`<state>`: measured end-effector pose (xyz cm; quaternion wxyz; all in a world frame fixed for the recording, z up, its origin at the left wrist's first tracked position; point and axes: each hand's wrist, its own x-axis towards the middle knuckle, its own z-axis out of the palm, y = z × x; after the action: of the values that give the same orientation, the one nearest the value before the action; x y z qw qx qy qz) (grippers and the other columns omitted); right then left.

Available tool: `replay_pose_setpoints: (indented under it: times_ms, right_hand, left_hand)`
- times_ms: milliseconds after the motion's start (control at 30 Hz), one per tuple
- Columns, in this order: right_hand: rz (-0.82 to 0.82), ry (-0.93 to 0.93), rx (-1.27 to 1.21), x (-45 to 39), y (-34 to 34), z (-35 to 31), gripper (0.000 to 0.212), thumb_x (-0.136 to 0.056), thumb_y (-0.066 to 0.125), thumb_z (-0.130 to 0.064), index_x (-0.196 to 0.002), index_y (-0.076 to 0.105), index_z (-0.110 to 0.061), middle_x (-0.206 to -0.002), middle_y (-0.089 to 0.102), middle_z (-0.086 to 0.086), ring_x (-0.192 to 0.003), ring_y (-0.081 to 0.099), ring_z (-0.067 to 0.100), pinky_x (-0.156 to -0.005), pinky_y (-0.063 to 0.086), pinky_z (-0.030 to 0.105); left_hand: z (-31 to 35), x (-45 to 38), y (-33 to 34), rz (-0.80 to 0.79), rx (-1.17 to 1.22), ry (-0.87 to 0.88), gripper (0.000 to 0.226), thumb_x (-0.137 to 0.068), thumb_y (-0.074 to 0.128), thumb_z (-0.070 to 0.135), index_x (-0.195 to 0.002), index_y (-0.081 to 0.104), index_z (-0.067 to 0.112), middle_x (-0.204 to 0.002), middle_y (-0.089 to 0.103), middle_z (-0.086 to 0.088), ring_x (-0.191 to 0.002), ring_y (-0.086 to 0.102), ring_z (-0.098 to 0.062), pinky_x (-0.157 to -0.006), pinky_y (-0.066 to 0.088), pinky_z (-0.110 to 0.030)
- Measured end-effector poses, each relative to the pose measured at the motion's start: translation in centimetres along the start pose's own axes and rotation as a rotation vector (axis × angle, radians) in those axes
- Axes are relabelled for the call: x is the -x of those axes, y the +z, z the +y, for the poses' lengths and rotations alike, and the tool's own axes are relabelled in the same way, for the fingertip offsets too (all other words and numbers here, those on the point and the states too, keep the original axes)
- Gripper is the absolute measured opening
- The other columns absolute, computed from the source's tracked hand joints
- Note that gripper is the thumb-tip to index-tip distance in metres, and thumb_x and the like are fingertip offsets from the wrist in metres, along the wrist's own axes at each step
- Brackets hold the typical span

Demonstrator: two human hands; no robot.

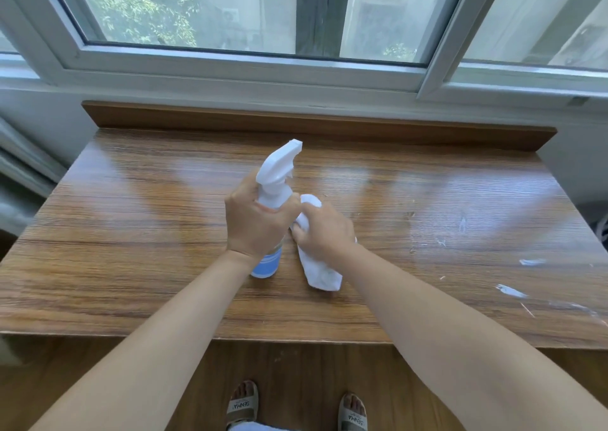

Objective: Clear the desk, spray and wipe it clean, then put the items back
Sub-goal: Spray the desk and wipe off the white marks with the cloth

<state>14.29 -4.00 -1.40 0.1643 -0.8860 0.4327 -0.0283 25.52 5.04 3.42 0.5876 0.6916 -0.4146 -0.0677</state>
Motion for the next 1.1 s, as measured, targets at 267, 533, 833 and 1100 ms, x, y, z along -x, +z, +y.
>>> replay_pose_setpoints:
  times_ms: [267,533,833,1100]
  right_hand:
    - [-0.049,-0.152,0.076,7.4,1.9,2.2,0.033,-0.09,0.051,-0.052,-0.119,0.049,-0.035,-0.097,0.045,-0.001,-0.085,0.05,0.023,-0.063,0.039,0.033]
    - [0.038,0.039,0.107,-0.3,0.1,4.2,0.034,-0.092,0.046,-0.052,-0.123,0.055,-0.04,-0.105,0.061,-0.005,-0.092,0.059,0.026,-0.068,0.045,0.036]
    - [-0.049,0.018,0.098,2.1,0.3,1.9,0.042,-0.092,0.054,-0.05,-0.133,0.053,-0.04,-0.124,0.054,0.001,-0.108,0.059,0.028,-0.078,0.048,0.038]
    - [-0.271,-0.737,0.175,11.8,1.8,-0.3,0.044,-0.088,0.052,-0.048,-0.131,0.053,-0.044,-0.086,0.036,-0.004,-0.069,0.039,0.019,-0.054,0.033,0.03]
  left_hand:
    - [0.0,-0.3,-0.4,0.032,0.039,-0.05,0.025,-0.075,0.076,0.025,-0.099,0.075,0.017,-0.084,0.074,0.004,-0.081,0.071,-0.019,-0.077,0.059,-0.044]
    - [-0.5,0.1,-1.1,0.053,0.042,-0.001,0.028,-0.075,0.075,0.029,-0.099,0.075,0.015,-0.086,0.075,0.003,-0.081,0.071,-0.017,-0.077,0.058,-0.042]
    - [-0.5,0.3,-3.7,0.057,0.005,0.057,0.026,-0.074,0.076,0.026,-0.097,0.075,0.013,-0.085,0.075,0.002,-0.077,0.071,-0.017,-0.075,0.058,-0.041]
    - [-1.3,0.5,-9.9,0.189,0.071,-0.005,0.027,-0.075,0.075,0.017,-0.099,0.074,0.004,-0.092,0.076,-0.007,-0.086,0.074,-0.021,-0.082,0.061,-0.041]
